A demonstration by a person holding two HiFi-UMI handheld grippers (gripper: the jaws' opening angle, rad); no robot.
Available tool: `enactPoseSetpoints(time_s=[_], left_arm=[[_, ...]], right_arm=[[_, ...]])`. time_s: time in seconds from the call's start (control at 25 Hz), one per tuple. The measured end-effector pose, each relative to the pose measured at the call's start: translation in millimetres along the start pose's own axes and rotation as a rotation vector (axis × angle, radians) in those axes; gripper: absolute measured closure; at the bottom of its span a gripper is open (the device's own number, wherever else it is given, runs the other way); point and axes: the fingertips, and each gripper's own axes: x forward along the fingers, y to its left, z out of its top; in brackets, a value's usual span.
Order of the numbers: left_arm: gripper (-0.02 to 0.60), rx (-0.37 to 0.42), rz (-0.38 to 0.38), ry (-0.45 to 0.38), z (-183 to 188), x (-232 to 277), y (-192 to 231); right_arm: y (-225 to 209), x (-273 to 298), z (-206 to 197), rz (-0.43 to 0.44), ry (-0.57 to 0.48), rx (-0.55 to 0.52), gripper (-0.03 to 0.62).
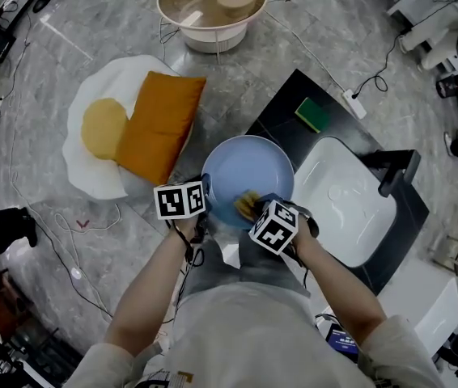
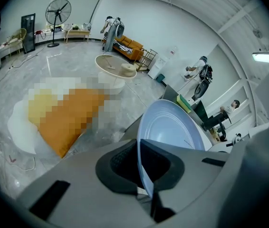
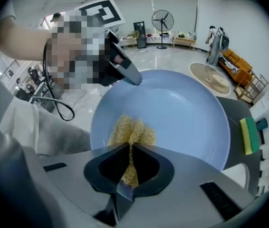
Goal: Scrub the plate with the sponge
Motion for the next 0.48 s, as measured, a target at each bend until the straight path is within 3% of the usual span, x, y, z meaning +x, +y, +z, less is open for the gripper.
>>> enactPoseSetpoints(time_s=[0.28,0.48], left_arm=[[0.555,0.038,-0.035,0.009,-3.4,1.2,-3.1],[0.555,0.038,-0.048,0.008,-6.3,0.5,-3.8]], right_arm=[[5.1,15.1,42.5,0.091,-0.09,-0.03,0.551],[-17.9,21.7,74.5,0.065,-0.097,-0.052,0.551]])
